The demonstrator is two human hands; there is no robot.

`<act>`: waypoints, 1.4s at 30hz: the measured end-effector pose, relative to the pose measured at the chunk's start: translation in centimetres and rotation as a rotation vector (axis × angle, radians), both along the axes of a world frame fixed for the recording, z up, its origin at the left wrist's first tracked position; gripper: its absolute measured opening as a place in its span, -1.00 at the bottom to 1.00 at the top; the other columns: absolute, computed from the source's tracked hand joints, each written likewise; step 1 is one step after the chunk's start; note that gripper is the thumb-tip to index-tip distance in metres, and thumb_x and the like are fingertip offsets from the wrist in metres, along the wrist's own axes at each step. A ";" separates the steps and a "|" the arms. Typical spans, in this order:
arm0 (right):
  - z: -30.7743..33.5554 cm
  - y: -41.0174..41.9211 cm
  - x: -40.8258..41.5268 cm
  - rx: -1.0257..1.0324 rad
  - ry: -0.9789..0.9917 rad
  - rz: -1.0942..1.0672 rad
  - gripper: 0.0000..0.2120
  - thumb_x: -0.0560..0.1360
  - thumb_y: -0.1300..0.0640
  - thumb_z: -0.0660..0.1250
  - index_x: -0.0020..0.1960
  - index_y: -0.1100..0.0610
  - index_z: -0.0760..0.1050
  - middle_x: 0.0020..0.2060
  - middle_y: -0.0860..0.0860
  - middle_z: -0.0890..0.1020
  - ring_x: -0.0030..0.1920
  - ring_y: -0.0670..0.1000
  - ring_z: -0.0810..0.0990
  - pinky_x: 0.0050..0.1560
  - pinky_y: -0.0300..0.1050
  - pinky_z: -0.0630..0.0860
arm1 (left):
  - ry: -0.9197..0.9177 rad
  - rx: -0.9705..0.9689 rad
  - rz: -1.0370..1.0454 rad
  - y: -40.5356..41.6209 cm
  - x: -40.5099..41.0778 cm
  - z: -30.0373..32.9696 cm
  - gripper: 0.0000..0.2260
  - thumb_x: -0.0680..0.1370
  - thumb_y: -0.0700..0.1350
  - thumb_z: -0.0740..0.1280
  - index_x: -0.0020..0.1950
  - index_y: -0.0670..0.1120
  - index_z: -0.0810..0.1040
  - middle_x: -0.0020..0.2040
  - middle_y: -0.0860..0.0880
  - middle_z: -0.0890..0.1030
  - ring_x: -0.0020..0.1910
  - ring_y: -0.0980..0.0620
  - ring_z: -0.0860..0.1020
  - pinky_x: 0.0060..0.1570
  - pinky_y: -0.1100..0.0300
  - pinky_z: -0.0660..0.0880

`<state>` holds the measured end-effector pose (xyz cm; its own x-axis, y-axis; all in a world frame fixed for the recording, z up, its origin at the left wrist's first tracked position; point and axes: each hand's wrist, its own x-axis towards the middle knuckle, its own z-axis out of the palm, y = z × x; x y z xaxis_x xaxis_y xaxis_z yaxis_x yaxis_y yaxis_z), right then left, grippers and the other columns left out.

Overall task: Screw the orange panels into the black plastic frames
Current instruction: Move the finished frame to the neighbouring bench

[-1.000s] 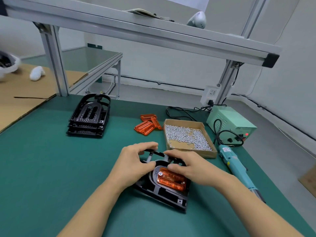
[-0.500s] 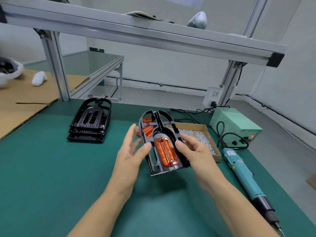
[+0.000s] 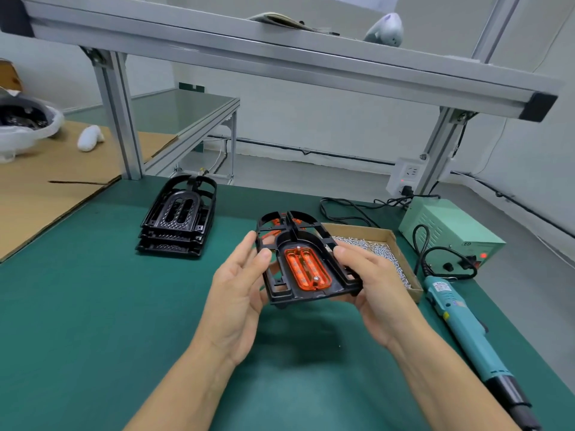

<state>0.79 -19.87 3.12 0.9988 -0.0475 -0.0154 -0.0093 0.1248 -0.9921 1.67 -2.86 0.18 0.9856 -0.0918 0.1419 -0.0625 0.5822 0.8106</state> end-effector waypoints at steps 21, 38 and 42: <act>1.2 1.6 0.5 0.077 0.097 0.007 -0.83 0.55 0.18 0.29 -0.13 0.21 0.63 -0.32 0.06 0.67 -0.39 -0.08 0.61 -0.44 -0.20 0.58 | 0.058 0.020 0.087 0.8 0.3 0.2 -0.42 0.40 0.03 0.36 0.39 -0.12 0.40 0.07 0.00 0.67 -0.10 0.12 0.62 -0.08 0.08 0.49; 0.8 3.2 1.6 -0.061 0.089 0.108 -0.74 0.60 0.23 0.16 0.03 0.17 0.64 -0.27 -0.02 0.67 -0.33 -0.12 0.56 -0.30 -0.27 0.45 | 0.105 0.064 0.190 2.1 0.5 0.2 -0.52 0.55 -0.18 0.27 0.47 -0.07 0.30 0.09 0.10 0.66 0.03 0.11 0.63 -0.26 0.29 0.57; 0.4 4.6 1.6 -0.065 0.100 0.112 -0.70 0.64 0.24 0.10 0.05 0.08 0.61 -0.10 -0.03 0.71 -0.17 -0.12 0.65 -0.24 -0.28 0.52 | 0.106 0.102 0.216 2.5 0.3 0.2 -0.52 0.58 -0.18 0.23 0.50 -0.05 0.25 0.17 0.13 0.62 0.13 0.13 0.59 -0.06 0.31 0.57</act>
